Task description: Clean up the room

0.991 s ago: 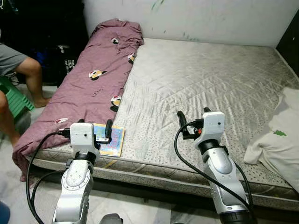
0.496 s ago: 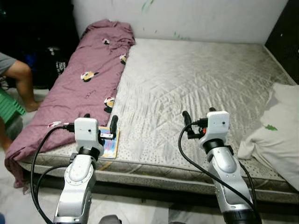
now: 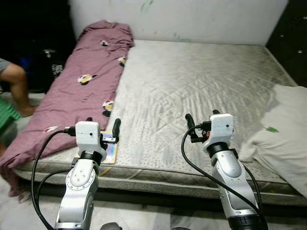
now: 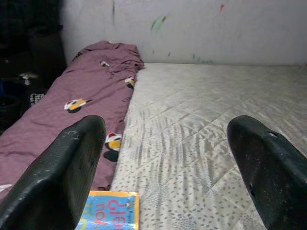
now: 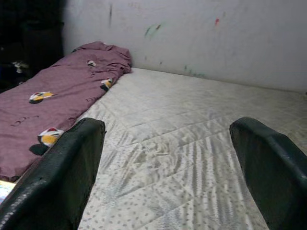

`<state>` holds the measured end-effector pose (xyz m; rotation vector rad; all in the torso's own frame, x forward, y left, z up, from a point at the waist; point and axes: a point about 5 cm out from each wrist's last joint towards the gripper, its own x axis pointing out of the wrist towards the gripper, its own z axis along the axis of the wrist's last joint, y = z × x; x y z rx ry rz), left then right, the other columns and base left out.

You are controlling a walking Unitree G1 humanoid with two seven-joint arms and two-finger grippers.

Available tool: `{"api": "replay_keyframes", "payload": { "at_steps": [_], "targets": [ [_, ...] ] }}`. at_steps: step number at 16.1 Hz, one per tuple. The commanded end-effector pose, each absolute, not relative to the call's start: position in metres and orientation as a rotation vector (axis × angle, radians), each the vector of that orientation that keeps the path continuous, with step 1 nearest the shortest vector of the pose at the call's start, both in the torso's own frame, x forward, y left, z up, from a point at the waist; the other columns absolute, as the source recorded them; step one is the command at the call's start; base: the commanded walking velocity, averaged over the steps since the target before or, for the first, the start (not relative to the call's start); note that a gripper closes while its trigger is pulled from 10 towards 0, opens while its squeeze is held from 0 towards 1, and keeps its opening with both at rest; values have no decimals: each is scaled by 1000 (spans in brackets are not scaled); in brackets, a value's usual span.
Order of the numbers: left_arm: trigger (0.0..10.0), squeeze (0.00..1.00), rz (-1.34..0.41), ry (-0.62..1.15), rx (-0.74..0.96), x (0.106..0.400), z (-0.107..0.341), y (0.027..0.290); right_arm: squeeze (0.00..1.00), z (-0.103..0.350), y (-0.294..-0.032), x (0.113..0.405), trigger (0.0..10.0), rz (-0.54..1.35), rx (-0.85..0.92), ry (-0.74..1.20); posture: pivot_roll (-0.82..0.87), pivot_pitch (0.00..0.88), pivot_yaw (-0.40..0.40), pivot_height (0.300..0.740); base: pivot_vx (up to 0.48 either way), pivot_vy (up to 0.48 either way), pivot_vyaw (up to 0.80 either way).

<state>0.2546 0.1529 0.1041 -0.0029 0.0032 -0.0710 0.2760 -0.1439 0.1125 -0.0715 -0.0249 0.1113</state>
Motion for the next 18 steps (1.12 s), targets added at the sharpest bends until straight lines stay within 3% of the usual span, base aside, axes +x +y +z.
{"api": "replay_keyframes", "payload": {
  "at_steps": [1,12,18],
  "targets": [
    [10000,0,-85,-8,-5,255,109,151,0,115,-144,278,10000,113,-78,-30,-14,0,1,740,0,-319,0],
    [10000,0,-92,-6,-7,254,108,150,0,113,-146,278,10000,116,-91,-22,-15,0,-3,740,0,-315,0],
    [10000,0,-122,-31,-32,254,110,147,0,112,-145,278,10000,125,-102,-18,-13,0,-7,740,0,0,0]
  ]
}}
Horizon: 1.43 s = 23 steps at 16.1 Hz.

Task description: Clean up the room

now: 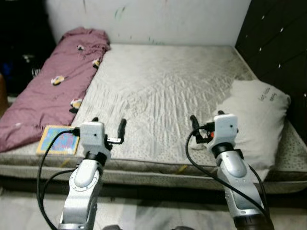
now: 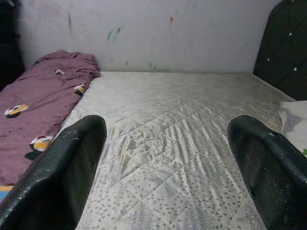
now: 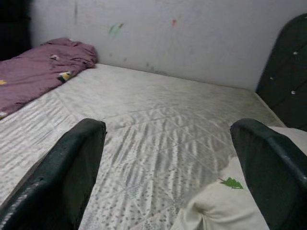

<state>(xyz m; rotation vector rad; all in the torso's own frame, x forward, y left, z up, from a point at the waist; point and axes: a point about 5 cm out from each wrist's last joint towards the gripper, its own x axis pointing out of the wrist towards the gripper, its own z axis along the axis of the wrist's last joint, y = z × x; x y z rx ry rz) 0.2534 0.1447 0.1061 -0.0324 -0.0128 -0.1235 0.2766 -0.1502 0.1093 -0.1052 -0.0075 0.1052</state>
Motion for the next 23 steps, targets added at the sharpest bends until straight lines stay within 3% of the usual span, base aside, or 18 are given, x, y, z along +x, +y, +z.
{"api": "replay_keyframes", "payload": {
  "at_steps": [1,4,19,23],
  "targets": [
    [10000,0,-126,-33,-32,254,110,147,0,112,-145,279,10000,125,-104,-18,-13,0,-8,740,0,0,0],
    [10000,0,-130,-35,-34,253,111,146,0,112,-145,279,10000,125,-106,-17,-14,0,-7,740,0,0,0],
    [10000,0,-143,-32,-44,253,110,144,0,111,-147,279,10000,113,-111,-9,-19,0,-13,740,309,0,0],
    [10000,0,-78,-26,16,257,109,148,0,111,-148,281,10000,101,-104,1,-11,0,-18,740,0,0,-613]
  ]
}}
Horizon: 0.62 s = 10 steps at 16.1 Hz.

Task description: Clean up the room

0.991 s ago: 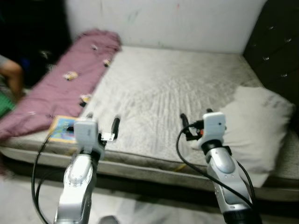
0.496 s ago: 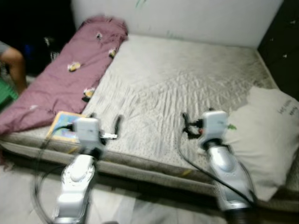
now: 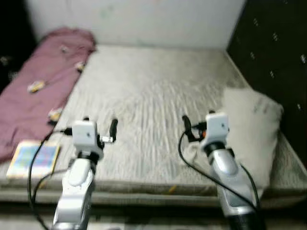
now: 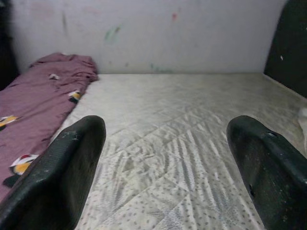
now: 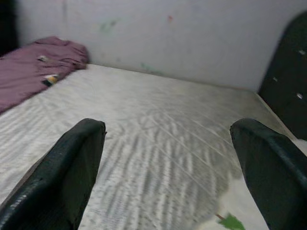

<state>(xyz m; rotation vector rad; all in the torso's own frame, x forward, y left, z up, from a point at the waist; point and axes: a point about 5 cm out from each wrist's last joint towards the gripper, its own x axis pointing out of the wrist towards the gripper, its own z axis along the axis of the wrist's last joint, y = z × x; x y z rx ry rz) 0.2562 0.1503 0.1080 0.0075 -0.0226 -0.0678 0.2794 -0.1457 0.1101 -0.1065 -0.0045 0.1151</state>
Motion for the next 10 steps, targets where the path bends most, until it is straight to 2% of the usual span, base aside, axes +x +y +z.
{"api": "replay_keyframes", "payload": {
  "at_steps": [1,3,5,10],
  "targets": [
    [10000,0,-71,-37,29,258,110,149,0,111,-149,281,10000,99,-105,0,-8,0,-21,740,0,0,-800],
    [10000,0,-51,-56,59,259,114,153,0,112,-151,282,10000,91,-113,-6,-9,0,-28,740,0,0,-675],
    [10000,0,-30,-40,138,259,112,159,0,115,-157,285,10000,51,-140,-11,-8,0,-33,740,0,0,0],
    [10000,0,-74,-33,96,256,112,157,0,109,-152,285,10000,62,-128,7,0,0,-14,740,0,0,0]
  ]
}}
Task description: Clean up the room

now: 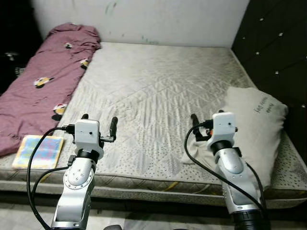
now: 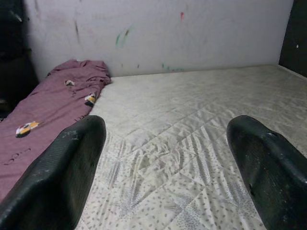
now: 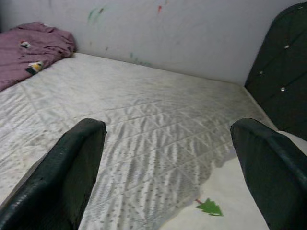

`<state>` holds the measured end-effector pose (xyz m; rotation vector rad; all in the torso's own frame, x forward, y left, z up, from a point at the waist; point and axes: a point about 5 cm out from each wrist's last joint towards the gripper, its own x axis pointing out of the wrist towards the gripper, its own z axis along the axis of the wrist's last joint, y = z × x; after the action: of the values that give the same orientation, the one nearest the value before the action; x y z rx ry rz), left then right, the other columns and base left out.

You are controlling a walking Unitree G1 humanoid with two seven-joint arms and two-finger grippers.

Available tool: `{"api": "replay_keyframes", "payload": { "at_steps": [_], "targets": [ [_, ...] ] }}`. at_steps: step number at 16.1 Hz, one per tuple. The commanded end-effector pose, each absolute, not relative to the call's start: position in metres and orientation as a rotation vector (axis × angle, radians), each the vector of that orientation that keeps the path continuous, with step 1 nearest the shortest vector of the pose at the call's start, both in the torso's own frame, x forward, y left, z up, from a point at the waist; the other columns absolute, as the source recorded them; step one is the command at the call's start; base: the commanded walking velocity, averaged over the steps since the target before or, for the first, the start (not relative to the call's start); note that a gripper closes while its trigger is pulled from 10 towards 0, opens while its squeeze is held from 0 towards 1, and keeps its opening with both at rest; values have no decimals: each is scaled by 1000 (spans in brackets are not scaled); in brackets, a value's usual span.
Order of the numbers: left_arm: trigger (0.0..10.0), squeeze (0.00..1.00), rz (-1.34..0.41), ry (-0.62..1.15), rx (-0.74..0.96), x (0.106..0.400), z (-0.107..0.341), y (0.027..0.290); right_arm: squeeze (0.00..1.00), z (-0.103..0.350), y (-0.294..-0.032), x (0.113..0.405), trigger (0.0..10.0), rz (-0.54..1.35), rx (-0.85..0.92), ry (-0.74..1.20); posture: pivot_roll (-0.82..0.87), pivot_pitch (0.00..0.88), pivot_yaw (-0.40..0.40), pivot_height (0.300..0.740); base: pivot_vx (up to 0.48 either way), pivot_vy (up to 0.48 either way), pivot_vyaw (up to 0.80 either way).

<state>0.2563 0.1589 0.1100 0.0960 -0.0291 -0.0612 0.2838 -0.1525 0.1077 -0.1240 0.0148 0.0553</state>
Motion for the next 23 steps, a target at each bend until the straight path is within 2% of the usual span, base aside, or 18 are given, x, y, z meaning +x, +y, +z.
{"api": "replay_keyframes", "payload": {
  "at_steps": [1,5,9,23],
  "targets": [
    [10000,0,-79,-30,88,255,111,157,0,109,-152,285,10000,59,-124,8,-3,0,-15,740,0,0,0],
    [10000,0,-97,-22,63,254,109,152,0,108,-158,283,10000,27,-118,15,-13,0,-22,740,0,0,0],
    [10000,0,-99,-23,63,254,109,153,0,106,-159,282,10000,29,-120,22,-10,0,-21,740,0,-270,0],
    [10000,0,-99,-45,56,261,113,153,0,107,-156,287,10000,47,-130,15,-11,0,-23,740,0,-359,0]
  ]
}}
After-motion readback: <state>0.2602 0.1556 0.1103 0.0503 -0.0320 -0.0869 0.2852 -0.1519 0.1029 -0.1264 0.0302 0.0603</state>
